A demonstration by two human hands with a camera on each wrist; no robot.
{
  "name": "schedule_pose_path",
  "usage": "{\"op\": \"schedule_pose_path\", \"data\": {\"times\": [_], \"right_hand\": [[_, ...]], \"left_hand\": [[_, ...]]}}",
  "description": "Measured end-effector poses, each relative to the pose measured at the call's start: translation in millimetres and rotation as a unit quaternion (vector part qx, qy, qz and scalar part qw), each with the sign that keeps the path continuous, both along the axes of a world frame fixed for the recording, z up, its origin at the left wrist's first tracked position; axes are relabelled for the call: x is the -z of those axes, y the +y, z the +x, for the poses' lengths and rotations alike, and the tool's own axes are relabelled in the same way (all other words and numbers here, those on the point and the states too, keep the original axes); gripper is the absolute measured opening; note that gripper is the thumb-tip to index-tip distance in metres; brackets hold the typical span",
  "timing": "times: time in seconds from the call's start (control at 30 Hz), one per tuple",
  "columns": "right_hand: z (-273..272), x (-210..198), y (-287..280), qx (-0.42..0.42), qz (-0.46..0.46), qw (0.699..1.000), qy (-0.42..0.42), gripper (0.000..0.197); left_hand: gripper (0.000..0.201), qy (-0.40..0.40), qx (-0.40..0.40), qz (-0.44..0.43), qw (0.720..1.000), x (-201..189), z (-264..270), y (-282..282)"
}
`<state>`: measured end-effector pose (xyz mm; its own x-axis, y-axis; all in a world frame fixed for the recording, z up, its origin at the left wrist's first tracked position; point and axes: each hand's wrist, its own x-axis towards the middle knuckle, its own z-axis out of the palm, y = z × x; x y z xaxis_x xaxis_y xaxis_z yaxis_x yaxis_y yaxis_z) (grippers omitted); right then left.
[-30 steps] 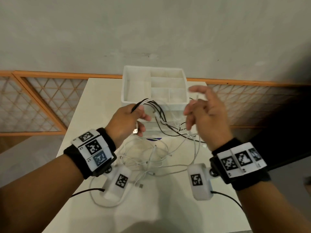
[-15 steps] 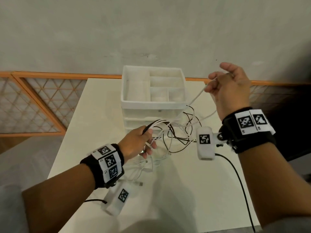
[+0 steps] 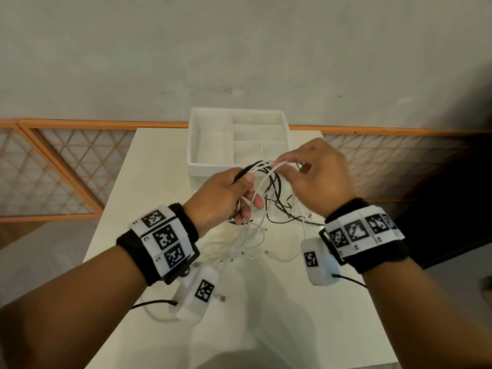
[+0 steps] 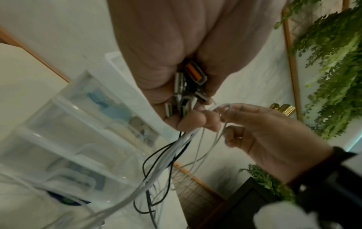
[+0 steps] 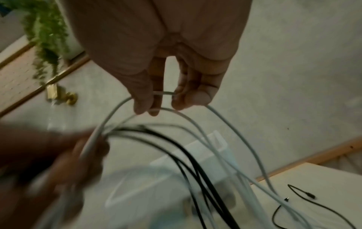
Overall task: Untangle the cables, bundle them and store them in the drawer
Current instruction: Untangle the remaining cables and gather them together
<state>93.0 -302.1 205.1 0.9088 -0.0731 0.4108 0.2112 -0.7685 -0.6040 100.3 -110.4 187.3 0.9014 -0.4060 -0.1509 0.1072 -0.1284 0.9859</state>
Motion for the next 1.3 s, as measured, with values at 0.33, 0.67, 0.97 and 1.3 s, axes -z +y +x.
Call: {"op": "schedule_pose_path", "data": {"times": [0.33, 0.67, 0.97, 1.3], "right_hand": [[26.5, -52.3, -56.7, 0.159, 0.219, 0.956, -0.111, 0.012], [48.5, -55.5, -51.4, 0.092, 0.214, 0.970, -0.072, 0.011], [28.6, 35.6, -74.9, 0.084, -0.052, 0.966, 0.240, 0.054], [-38.9, 36.2, 37.0, -0.205, -0.104, 0.958, 0.174, 0.024]], "left_hand": [[0.023, 0.025, 0.019, 0.177, 0.984, 58.5, -4.2, 36.7], [0.033, 0.014, -0.033, 0.176, 0.984, 46.7, -0.2, 47.2], [0.034, 0.040, -0.061, 0.139, 0.988, 29.5, 0.9, 47.9], [0.028, 0.079, -0.045, 0.092, 0.992, 5.1, 2.2, 22.9]]}}
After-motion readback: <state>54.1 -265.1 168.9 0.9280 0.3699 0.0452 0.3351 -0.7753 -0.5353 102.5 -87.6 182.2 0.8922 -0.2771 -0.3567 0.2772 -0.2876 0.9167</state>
